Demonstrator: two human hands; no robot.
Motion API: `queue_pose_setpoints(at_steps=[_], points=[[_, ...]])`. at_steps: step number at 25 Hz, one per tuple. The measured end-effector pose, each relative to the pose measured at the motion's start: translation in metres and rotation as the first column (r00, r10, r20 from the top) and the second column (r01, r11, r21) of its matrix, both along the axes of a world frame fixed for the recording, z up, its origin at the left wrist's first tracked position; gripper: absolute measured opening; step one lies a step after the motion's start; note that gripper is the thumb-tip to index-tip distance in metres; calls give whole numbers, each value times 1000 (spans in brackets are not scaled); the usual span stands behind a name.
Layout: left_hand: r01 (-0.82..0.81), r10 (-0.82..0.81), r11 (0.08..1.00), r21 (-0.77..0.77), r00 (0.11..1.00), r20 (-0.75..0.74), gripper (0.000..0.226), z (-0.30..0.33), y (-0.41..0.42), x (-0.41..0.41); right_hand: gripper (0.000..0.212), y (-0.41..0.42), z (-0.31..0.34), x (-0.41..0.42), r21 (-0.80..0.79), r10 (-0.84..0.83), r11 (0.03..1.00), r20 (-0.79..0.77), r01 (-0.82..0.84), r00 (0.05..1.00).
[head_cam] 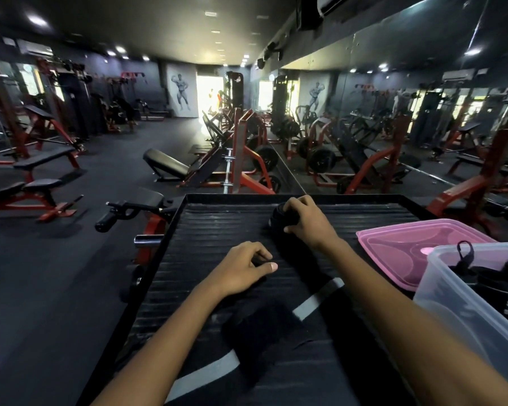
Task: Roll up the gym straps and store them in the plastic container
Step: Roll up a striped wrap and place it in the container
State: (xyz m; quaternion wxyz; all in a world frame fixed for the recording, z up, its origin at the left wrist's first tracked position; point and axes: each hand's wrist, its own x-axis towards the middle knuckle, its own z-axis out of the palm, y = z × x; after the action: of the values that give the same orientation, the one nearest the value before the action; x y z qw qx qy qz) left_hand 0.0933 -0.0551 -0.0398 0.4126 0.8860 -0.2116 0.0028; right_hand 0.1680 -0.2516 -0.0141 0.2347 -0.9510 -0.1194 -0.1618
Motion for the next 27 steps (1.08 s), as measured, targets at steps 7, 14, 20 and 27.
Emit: queue_pose_setpoints(at_steps=[7, 14, 20, 27], points=[[55, -53, 998, 21, 994, -101, 23, 12, 3, -5, 57, -16, 9, -27, 259, 82, 962, 17, -84, 996], [435, -266, 837, 332, 854, -448, 57, 37, 0, -30, 42, -43, 19, -75, 165, 105, 984, -262, -62, 959], [399, -379, 916, -28, 844, -380, 41, 39, 10, -24, 81, -50, 6, -94, -242, -22, 960, -576, -144, 817], [231, -249, 966, -114, 951, -183, 50, 38, 25, -12, 41, -62, 13, -88, -55, -43, 998, -339, 25, 940]])
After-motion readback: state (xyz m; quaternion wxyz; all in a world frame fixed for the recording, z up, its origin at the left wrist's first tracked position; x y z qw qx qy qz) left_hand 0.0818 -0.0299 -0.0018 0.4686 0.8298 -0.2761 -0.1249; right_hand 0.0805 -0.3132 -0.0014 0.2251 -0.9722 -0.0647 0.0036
